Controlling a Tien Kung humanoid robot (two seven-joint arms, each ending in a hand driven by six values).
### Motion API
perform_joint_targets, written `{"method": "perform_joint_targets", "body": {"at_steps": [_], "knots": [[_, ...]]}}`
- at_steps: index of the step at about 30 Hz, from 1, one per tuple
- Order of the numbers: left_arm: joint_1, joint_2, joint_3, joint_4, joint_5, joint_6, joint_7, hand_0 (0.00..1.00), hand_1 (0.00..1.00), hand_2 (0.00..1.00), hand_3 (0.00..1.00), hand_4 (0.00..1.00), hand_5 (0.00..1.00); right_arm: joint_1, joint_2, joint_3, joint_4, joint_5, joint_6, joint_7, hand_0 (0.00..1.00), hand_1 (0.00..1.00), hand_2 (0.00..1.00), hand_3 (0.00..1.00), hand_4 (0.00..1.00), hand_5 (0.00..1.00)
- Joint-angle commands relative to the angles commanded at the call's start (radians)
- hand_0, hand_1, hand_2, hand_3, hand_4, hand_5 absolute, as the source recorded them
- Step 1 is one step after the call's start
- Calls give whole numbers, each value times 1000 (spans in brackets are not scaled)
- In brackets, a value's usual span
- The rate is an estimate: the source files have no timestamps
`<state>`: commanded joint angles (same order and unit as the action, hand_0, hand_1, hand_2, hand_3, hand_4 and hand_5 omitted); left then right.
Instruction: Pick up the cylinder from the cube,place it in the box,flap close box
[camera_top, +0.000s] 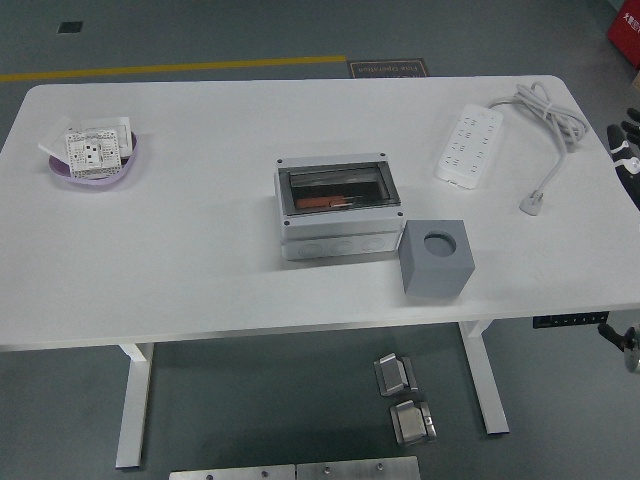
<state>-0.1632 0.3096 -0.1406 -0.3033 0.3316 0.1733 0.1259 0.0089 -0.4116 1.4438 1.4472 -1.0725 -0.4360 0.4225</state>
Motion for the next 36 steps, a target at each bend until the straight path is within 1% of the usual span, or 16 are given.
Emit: {"method": "perform_joint_targets", "body": {"at_steps": [17,26,36], "knots": [[17,-11,3,2,-10,0,0,622,641,601,628,671,260,2,-5,0,3,-14,0,-2,829,757,771,814,849,470],[23,-11,-10,3,-10,0,0,622,640,601,628,672,260,4,-7,15,1,1,30,19,829,755,769,812,847,463],[27,-17,-21,5,-16,-1,0,622,640,601,629,672,260,11,-10,20,-1,0,30,19,829,754,770,817,854,463]]}}
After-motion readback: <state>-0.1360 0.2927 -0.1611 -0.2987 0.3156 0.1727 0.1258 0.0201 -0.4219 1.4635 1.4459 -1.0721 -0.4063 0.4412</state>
